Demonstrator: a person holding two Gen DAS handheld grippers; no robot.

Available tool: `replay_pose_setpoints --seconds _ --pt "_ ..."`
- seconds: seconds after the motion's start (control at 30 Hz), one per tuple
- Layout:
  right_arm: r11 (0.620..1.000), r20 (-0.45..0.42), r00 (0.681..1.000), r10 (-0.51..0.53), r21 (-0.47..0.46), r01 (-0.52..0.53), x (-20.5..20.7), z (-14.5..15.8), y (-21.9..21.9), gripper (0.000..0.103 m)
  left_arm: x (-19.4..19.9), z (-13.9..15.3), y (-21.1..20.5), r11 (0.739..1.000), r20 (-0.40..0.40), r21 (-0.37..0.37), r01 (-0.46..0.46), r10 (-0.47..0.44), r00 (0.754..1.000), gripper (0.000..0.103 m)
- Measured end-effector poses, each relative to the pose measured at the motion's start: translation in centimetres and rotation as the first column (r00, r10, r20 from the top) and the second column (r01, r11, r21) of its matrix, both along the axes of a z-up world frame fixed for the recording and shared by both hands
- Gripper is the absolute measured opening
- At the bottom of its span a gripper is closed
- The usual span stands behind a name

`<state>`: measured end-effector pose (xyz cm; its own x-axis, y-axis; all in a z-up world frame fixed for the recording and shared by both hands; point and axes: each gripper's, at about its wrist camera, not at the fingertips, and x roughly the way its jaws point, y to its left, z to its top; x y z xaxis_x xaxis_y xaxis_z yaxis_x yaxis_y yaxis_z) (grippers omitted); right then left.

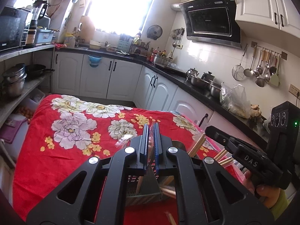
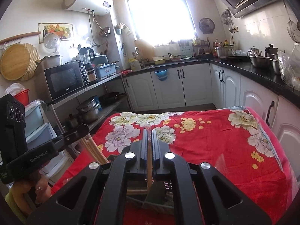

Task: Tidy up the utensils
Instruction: 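Lower both held chopstick bundles down into the mesh basket, then open the right gripper inside the basket while the left gripper opens too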

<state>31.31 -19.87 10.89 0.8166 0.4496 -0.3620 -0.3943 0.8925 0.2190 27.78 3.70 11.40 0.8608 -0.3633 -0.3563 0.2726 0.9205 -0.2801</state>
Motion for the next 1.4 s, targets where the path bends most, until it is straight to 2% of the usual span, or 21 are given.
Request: replay_pose_setpoints --seconds 0.07,0.2,0.43,0.5,0.63,1.03,1.13,1.2,1.4 --pt "1.000 -0.009 1.000 -0.004 -0.007 0.004 -0.3 0.0 -0.1 0.013 -0.3 -0.1 0.2 1.000 -0.008 -0.002 -0.010 0.010 1.000 0.006" --pt "1.000 -0.018 1.000 -0.006 -0.009 0.006 -0.9 -0.1 -0.4 0.015 -1.0 -0.2 0.3 1.000 -0.017 -0.011 -0.012 0.012 1.000 0.011" --pt "1.000 -0.013 1.000 -0.006 -0.017 0.006 -2.3 0.2 -0.6 0.026 -2.1 -0.2 0.4 1.000 -0.022 -0.024 -0.020 0.020 1.000 0.018" --pt "1.000 -0.011 1.000 -0.008 -0.020 0.007 -2.7 0.3 -0.8 0.027 -2.5 -0.1 0.4 0.999 -0.021 -0.027 -0.023 0.022 1.000 0.026" --pt "1.000 -0.009 1.000 -0.015 -0.023 0.014 -3.5 0.5 -1.2 0.030 -3.3 0.1 0.1 0.999 -0.014 -0.022 -0.025 0.025 1.000 0.031" --pt "0.999 -0.009 0.999 -0.041 -0.028 0.041 -6.2 0.6 -2.8 0.041 -5.9 0.2 0.1 0.999 -0.010 -0.017 -0.036 0.036 0.999 0.055" --pt "0.999 -0.006 0.999 -0.044 -0.030 0.044 -6.9 0.7 -3.1 0.043 -6.5 0.3 0.0 0.999 -0.005 -0.013 -0.037 0.037 0.999 0.064" --pt "0.998 -0.001 0.999 -0.045 -0.032 0.045 -7.4 0.8 -3.3 0.044 -7.0 0.5 0.0 0.999 0.000 -0.012 -0.037 0.037 0.999 0.075" --pt "0.998 0.003 0.999 -0.049 -0.039 0.049 -8.7 0.8 -3.7 0.049 -8.3 0.7 -0.1 0.999 0.010 -0.009 -0.040 0.040 0.999 0.091"
